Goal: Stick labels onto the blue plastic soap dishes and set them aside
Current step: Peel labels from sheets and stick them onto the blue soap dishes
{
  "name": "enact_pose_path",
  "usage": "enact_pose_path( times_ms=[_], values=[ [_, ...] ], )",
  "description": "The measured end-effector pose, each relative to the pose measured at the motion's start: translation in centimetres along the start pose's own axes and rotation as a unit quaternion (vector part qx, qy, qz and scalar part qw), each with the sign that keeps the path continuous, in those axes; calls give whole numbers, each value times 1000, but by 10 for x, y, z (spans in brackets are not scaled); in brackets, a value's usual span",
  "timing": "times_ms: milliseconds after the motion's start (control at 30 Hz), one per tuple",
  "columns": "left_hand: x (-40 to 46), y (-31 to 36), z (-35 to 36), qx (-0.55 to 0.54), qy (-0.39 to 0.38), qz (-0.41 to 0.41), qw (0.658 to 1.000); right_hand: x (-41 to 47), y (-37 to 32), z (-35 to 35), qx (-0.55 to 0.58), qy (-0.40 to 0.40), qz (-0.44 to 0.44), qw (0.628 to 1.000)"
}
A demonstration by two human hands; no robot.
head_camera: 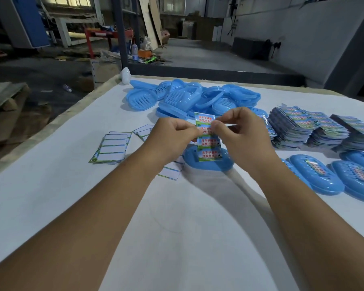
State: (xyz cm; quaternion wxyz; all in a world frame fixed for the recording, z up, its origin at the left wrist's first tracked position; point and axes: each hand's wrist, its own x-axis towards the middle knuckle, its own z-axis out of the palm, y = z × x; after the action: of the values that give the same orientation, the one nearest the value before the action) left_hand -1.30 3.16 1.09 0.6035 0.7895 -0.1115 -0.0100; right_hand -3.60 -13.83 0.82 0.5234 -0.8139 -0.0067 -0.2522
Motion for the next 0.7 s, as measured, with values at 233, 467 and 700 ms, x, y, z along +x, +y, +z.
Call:
enact_pose_path(
  times_ms=[233, 467, 700],
  values=[
    [-3, 0, 1, 6, -20, 3, 1000, 5, 3, -3, 105, 23, 72, 992],
    [-2, 0, 1, 9, -11, 15, 1000, 8, 0, -12, 116, 15, 100, 988],
    [3, 3, -1, 30, 48, 41, 998, 6, -2, -14, 104, 4, 78, 992]
  ],
)
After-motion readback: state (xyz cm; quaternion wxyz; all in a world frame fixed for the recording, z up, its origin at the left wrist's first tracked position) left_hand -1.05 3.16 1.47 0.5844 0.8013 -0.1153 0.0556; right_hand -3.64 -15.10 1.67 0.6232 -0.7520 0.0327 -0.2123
